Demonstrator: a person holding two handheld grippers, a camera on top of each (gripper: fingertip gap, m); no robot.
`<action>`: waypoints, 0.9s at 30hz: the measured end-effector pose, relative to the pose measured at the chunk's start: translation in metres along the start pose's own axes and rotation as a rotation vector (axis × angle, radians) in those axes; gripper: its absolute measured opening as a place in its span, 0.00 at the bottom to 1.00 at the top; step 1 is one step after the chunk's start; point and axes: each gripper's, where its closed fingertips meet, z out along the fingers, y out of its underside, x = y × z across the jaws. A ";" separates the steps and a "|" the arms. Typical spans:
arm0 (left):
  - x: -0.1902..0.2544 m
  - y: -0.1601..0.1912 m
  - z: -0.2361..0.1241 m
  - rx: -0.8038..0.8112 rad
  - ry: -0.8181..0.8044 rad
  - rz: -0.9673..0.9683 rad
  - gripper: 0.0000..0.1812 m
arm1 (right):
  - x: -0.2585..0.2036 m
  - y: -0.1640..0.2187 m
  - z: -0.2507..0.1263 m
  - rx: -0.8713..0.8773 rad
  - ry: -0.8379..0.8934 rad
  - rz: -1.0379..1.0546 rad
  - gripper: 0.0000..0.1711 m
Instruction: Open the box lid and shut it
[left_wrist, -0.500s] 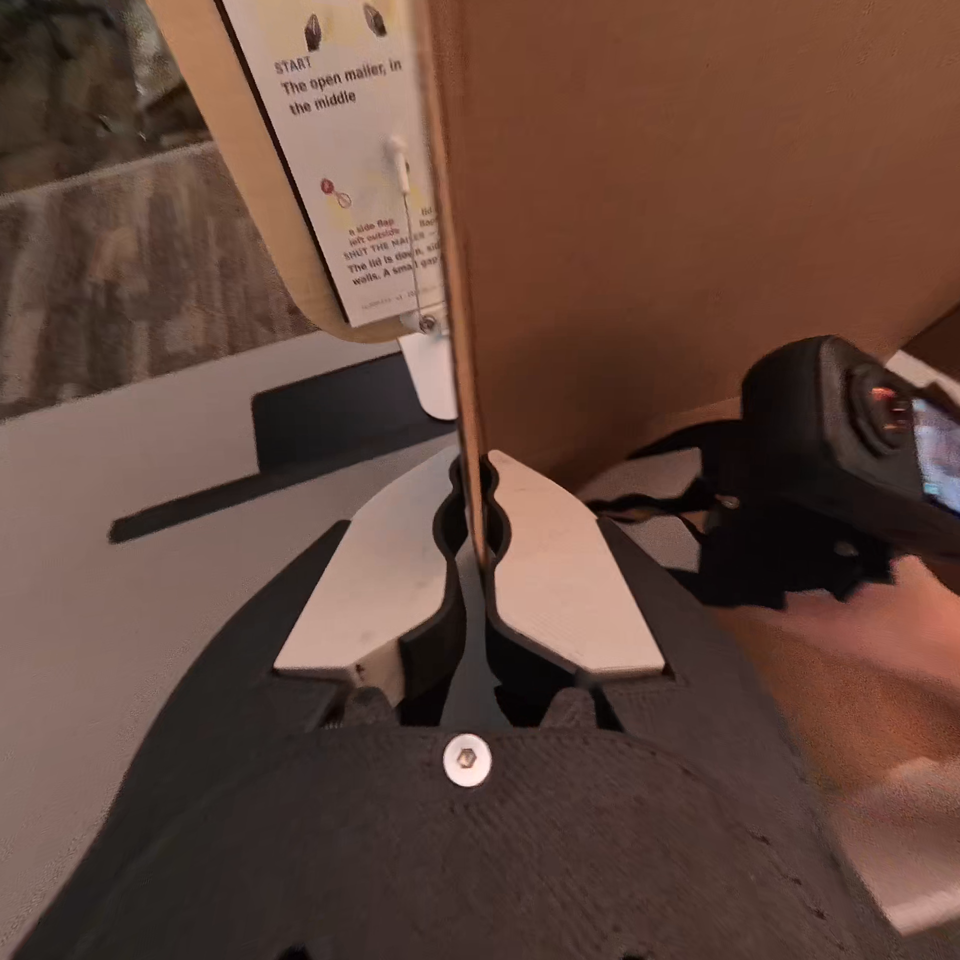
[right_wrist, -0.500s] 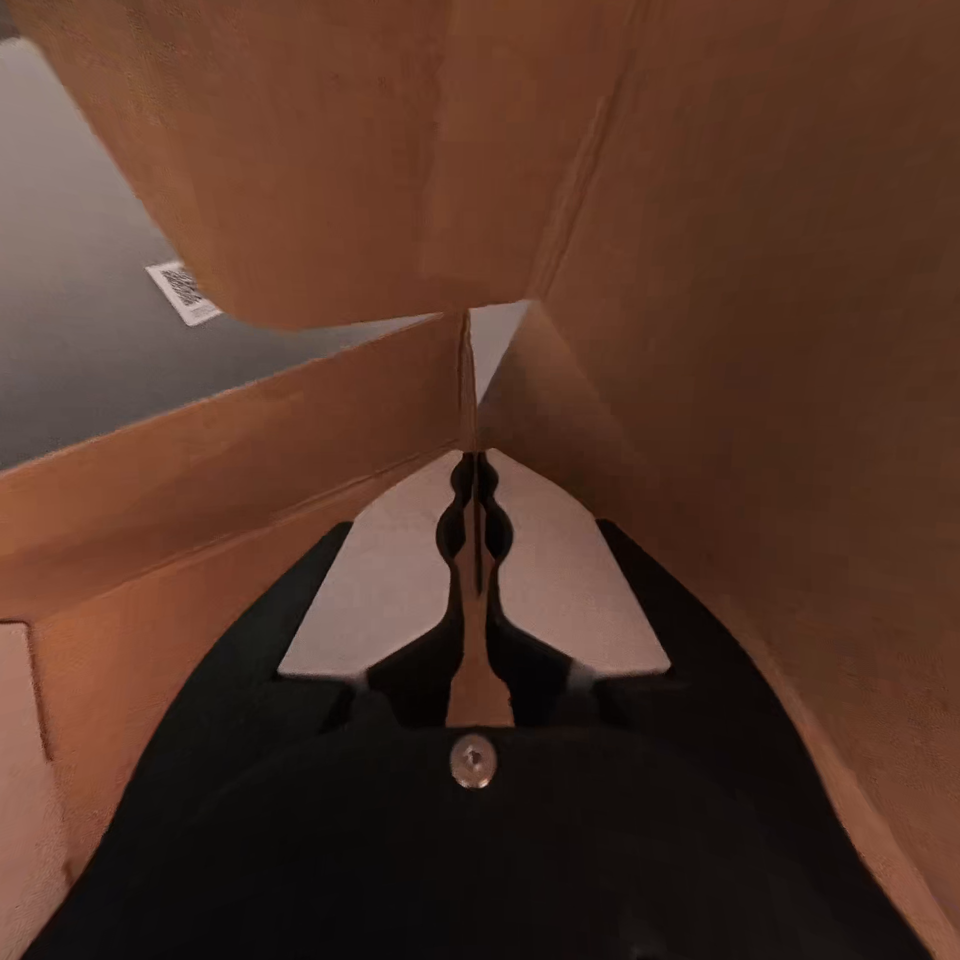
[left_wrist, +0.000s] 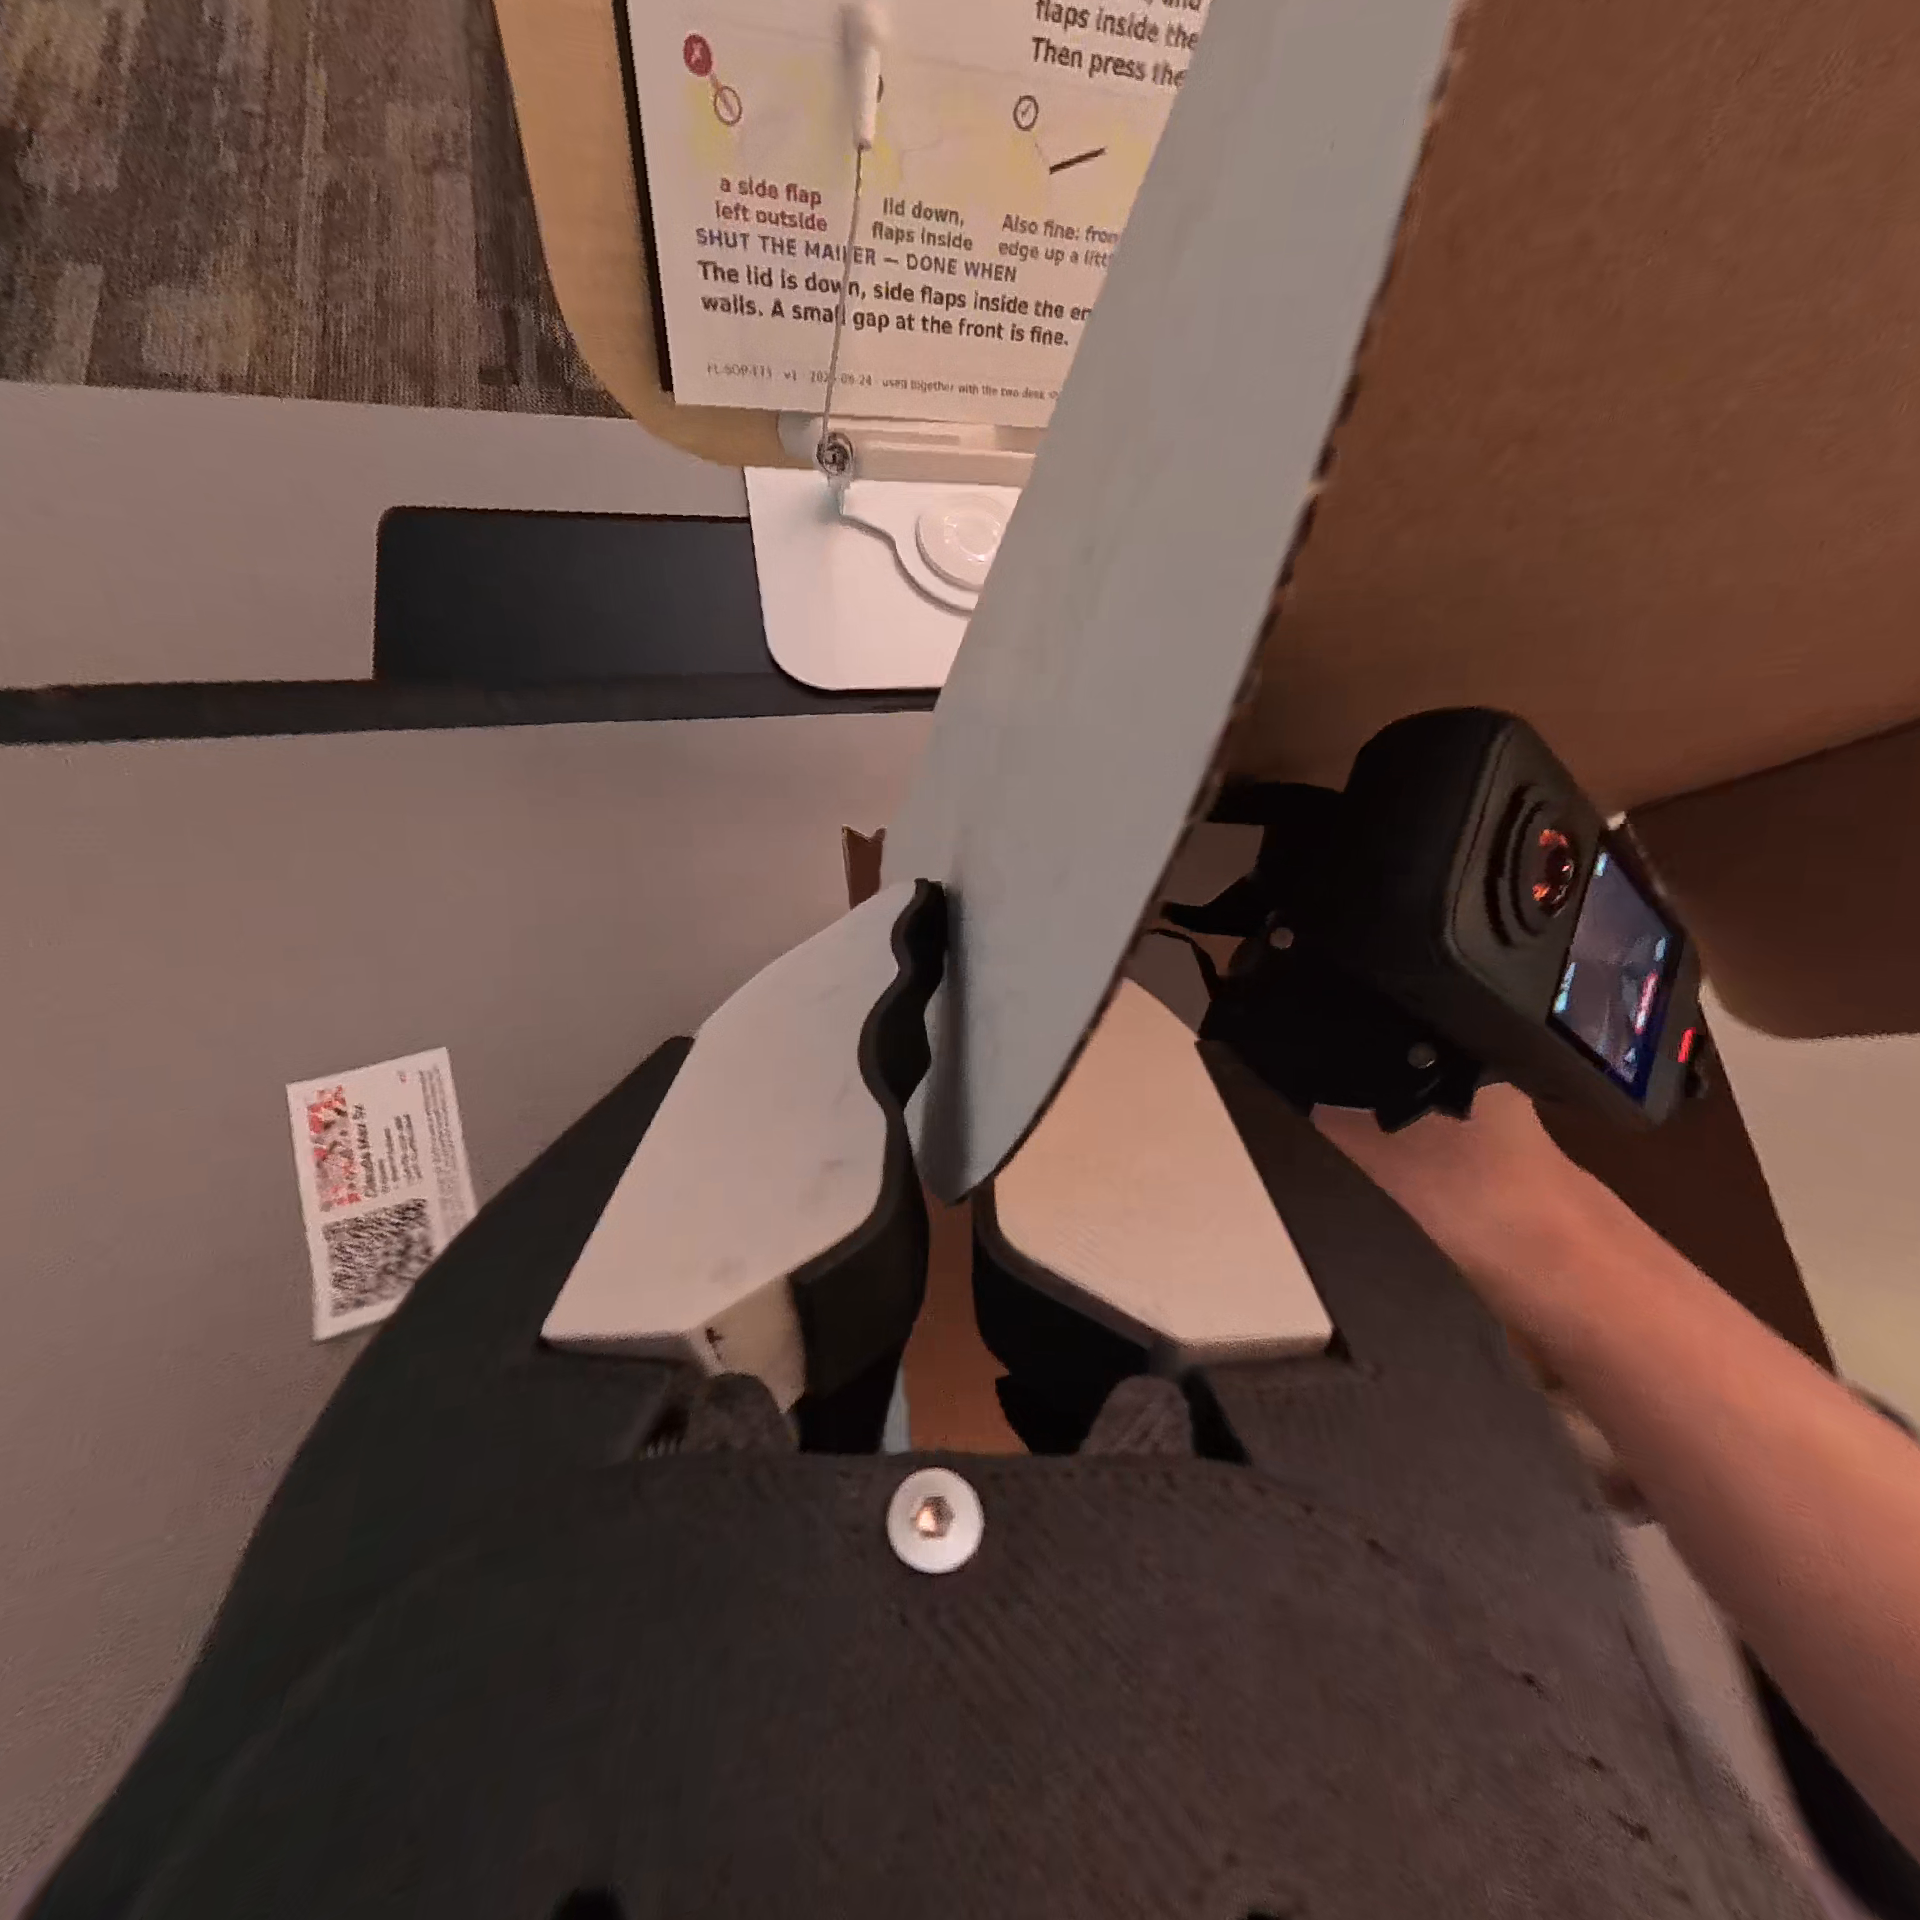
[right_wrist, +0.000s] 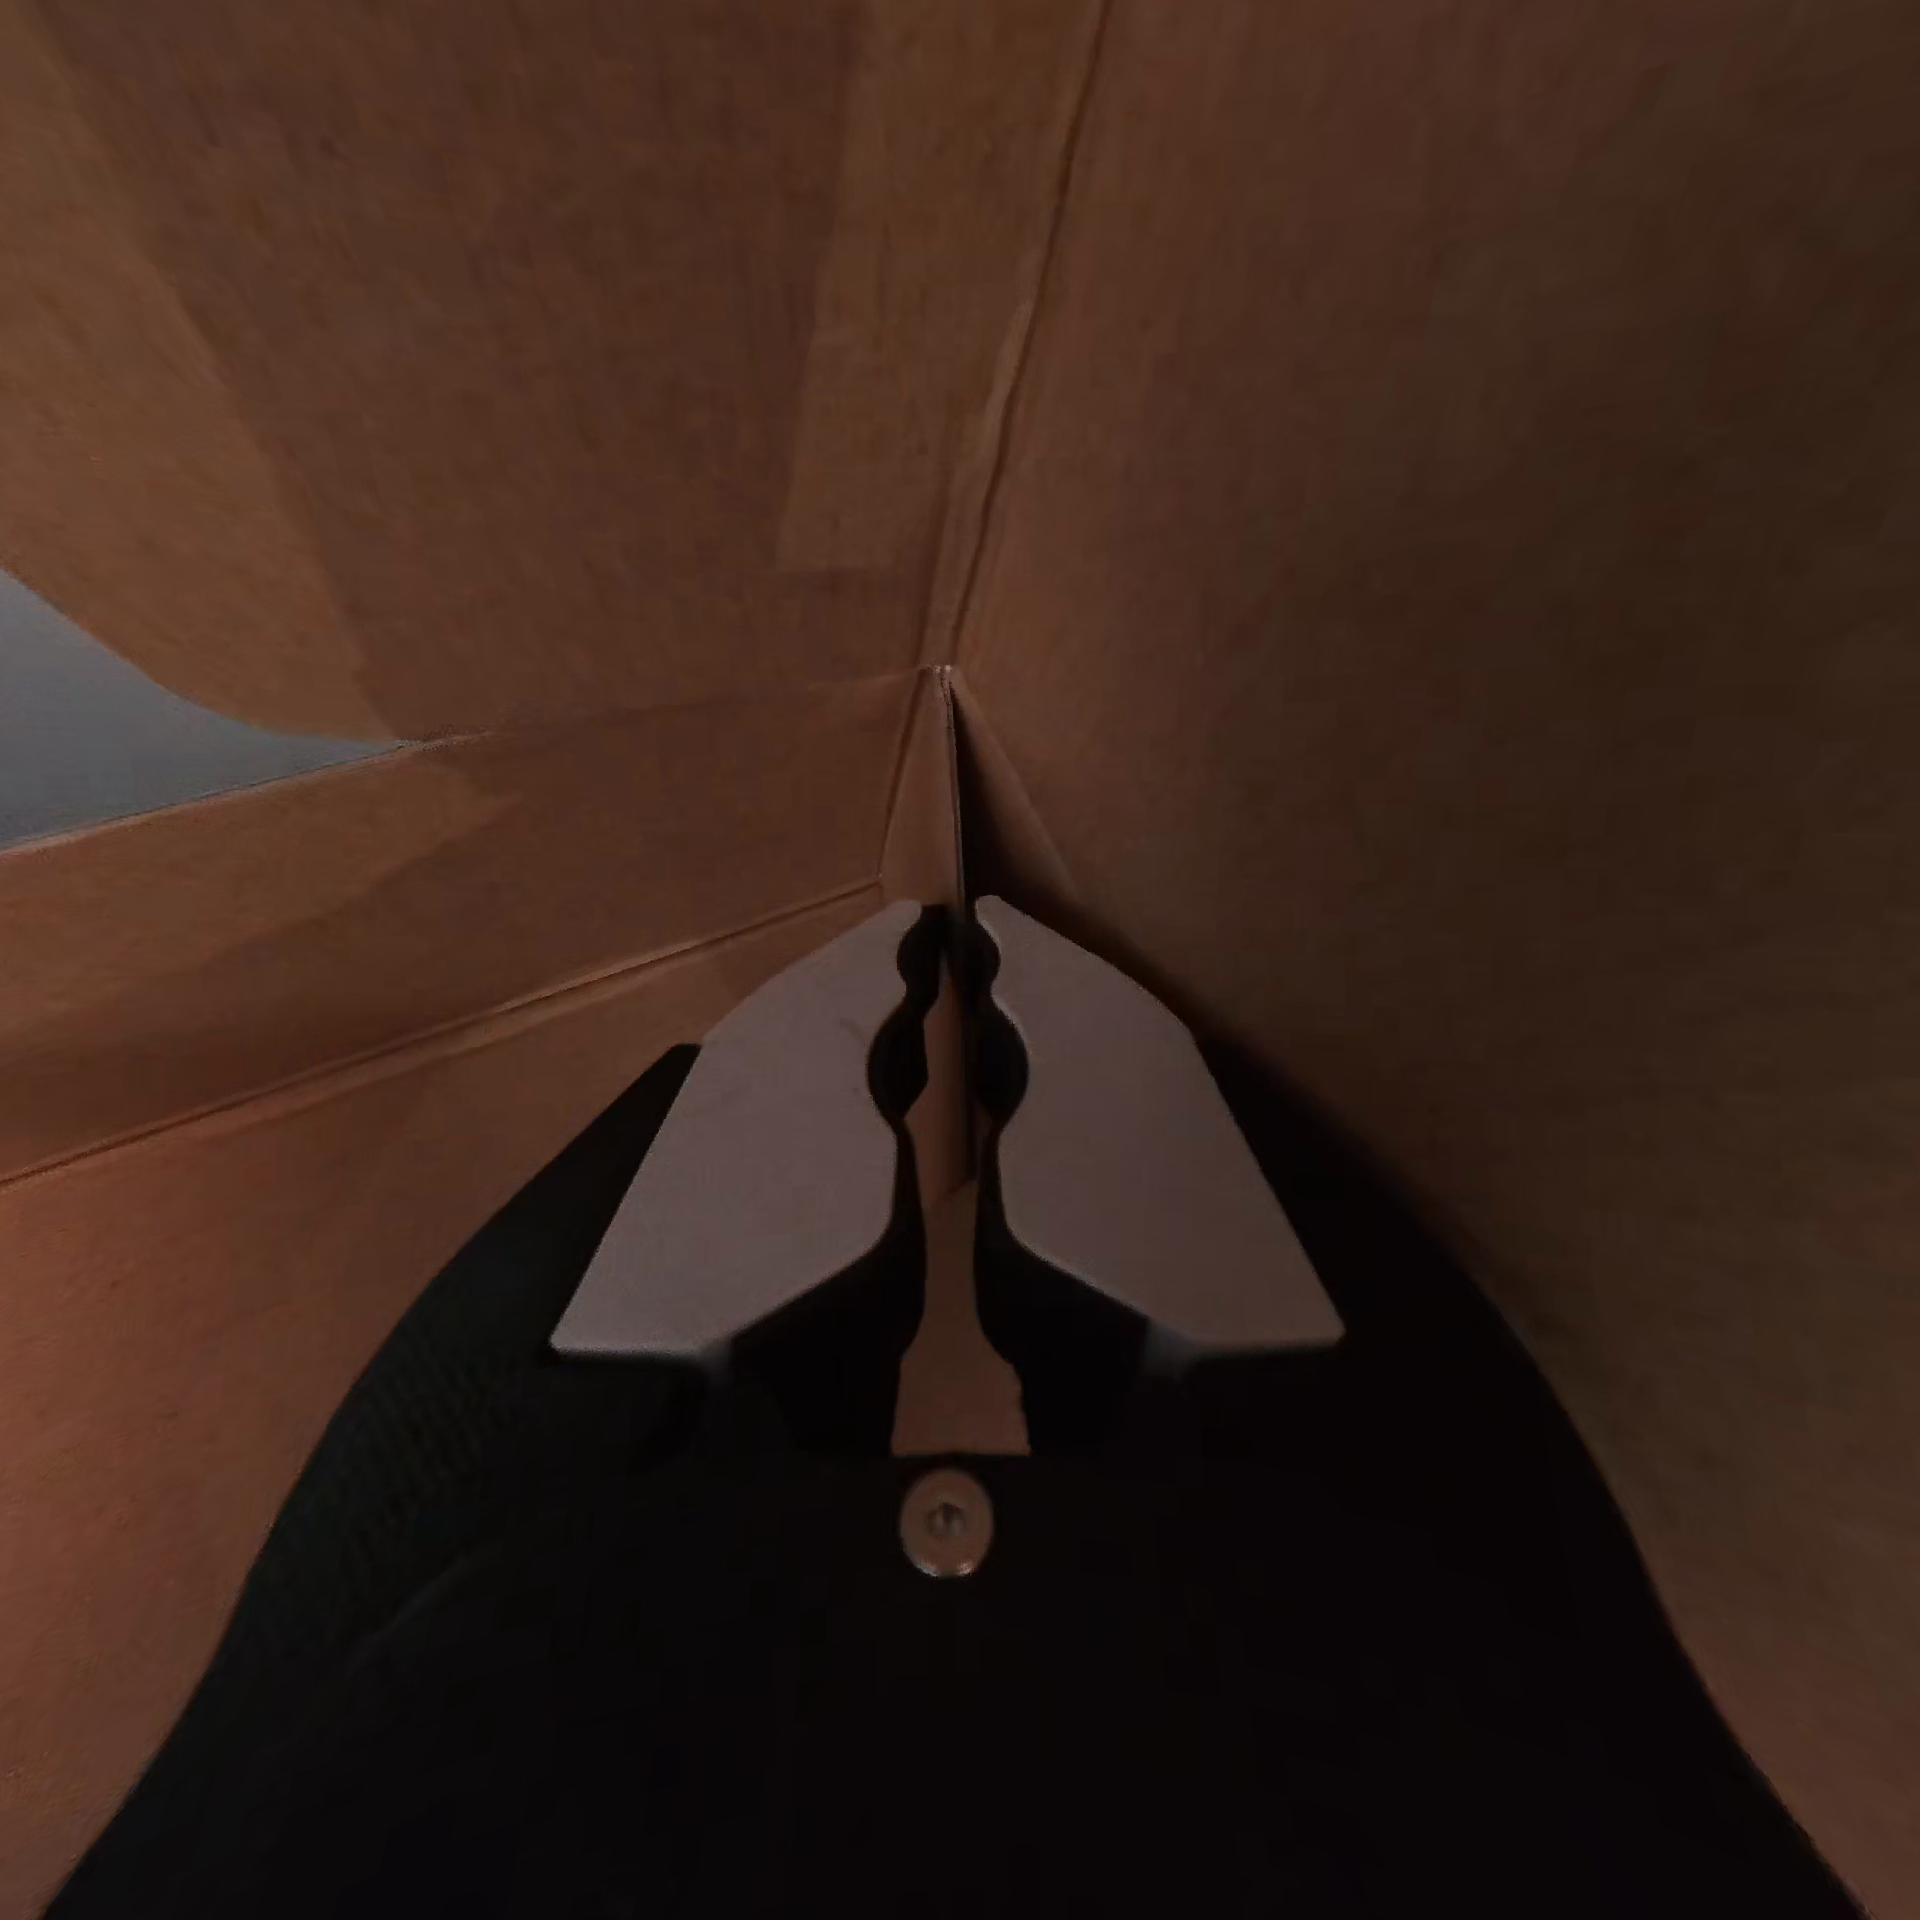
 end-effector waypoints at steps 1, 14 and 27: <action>0.002 0.000 -0.001 0.011 -0.005 -0.037 0.02 | 0.001 0.000 0.000 0.003 0.009 -0.011 0.03; -0.005 0.000 -0.003 -0.014 0.020 -0.140 0.02 | -0.001 0.003 -0.007 -0.120 0.045 -0.052 0.02; 0.000 -0.007 0.002 -0.130 0.006 -0.246 0.03 | 0.007 0.015 -0.008 -0.119 0.007 -0.017 0.03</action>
